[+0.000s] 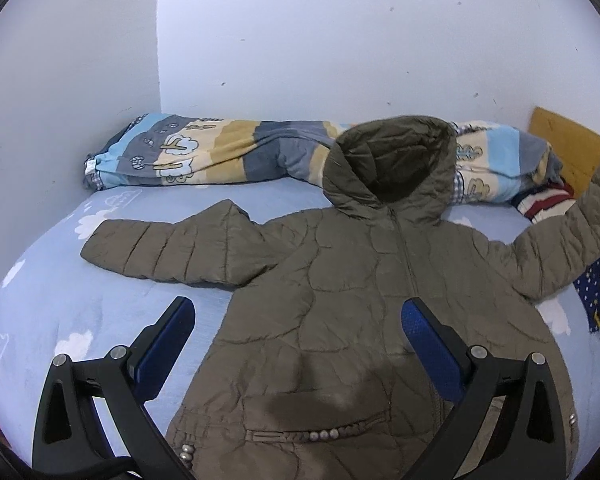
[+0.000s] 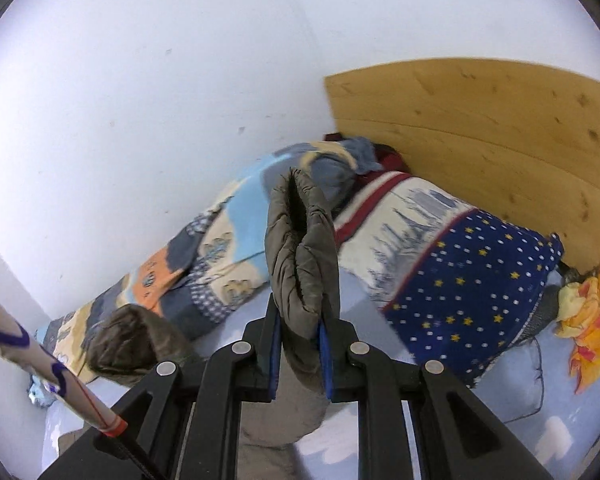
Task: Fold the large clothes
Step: 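Lift the sleeve with the right gripper and fold it across the jacket body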
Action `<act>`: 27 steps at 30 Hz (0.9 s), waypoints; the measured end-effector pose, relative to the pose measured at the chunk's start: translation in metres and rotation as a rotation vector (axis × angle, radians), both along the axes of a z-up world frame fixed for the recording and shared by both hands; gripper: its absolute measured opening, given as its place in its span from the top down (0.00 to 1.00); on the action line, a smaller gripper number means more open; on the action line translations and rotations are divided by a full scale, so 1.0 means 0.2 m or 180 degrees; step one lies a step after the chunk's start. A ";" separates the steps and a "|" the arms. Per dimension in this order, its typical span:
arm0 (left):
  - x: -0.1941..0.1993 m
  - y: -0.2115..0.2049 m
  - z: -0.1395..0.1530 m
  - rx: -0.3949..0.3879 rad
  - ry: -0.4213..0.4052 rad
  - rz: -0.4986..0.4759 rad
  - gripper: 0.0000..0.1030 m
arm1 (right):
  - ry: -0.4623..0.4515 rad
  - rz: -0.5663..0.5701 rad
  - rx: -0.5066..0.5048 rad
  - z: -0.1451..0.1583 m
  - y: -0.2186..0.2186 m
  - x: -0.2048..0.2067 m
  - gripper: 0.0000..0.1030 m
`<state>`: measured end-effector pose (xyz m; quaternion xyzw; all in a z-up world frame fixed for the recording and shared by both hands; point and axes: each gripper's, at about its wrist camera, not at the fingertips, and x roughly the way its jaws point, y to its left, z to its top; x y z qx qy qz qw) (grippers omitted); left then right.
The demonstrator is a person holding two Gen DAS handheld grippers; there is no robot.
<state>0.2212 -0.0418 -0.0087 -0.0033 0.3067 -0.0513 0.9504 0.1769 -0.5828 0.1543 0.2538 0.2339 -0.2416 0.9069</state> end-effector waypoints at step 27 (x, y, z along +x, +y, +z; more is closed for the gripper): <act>0.03 0.25 0.03 -0.0204 0.0073 0.0291 0.00 | 0.0361 0.1540 -0.0100 -0.23 1.48 0.74 0.84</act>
